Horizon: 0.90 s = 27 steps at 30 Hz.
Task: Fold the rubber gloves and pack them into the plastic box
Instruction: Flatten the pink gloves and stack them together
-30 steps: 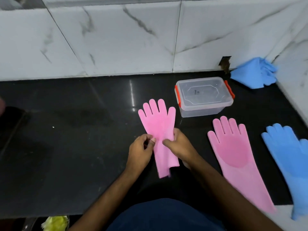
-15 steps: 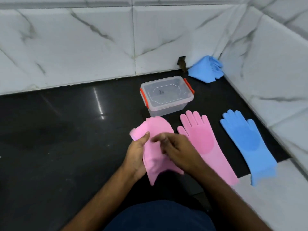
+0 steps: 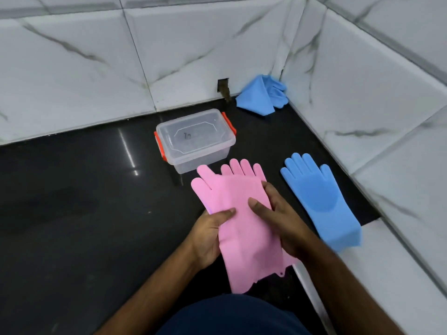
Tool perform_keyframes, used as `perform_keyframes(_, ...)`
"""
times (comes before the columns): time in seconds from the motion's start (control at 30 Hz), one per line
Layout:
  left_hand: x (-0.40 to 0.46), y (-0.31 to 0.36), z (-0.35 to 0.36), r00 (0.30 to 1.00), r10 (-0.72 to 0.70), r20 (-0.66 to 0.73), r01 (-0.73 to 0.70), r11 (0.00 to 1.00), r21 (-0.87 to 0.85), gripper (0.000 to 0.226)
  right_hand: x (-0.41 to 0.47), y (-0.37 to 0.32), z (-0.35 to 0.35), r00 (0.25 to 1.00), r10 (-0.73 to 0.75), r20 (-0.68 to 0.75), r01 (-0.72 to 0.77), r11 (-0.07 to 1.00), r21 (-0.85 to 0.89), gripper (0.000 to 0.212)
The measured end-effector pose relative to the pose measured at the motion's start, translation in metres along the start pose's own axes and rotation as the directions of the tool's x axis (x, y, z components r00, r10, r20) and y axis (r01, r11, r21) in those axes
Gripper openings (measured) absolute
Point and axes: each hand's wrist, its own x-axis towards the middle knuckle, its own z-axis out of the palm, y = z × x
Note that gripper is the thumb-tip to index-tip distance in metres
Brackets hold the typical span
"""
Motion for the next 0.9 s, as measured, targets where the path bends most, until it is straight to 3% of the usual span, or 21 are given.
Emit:
perform_keyframes(0.17,0.009,-0.017,0.015,0.998,0.041,0.039,-0.044,0.994,0.098,0.055,0.004,0.008,-0.045,0.990,0.035,0.139,-0.026,0.997,-0.066,0.066)
perform_keyframes(0.3,0.015,-0.031,0.021,0.999,0.000,-0.041,0.000,1.000,-0.016,0.062,0.011,0.012,-0.066,0.970,0.130,0.204,-0.117,0.990,-0.076,0.078)
perform_keyframes(0.57,0.038,-0.026,0.034,0.990,0.125,-0.061,-0.119,0.988,0.096,0.051,0.025,0.010,-0.076,0.990,0.032,0.139,-0.010,0.987,-0.158,0.071)
perform_keyframes(0.77,0.045,-0.046,0.017,0.973,0.099,-0.207,-0.026,0.943,0.331,0.036,0.034,0.030,-0.075,0.996,0.071,0.045,-0.053,0.946,-0.319,0.069)
perform_keyframes(0.9,0.044,-0.047,0.010,0.982,0.093,-0.163,-0.024,0.924,0.380,0.034,0.034,0.039,-0.075,0.999,0.041,0.019,-0.031,0.932,-0.362,0.069)
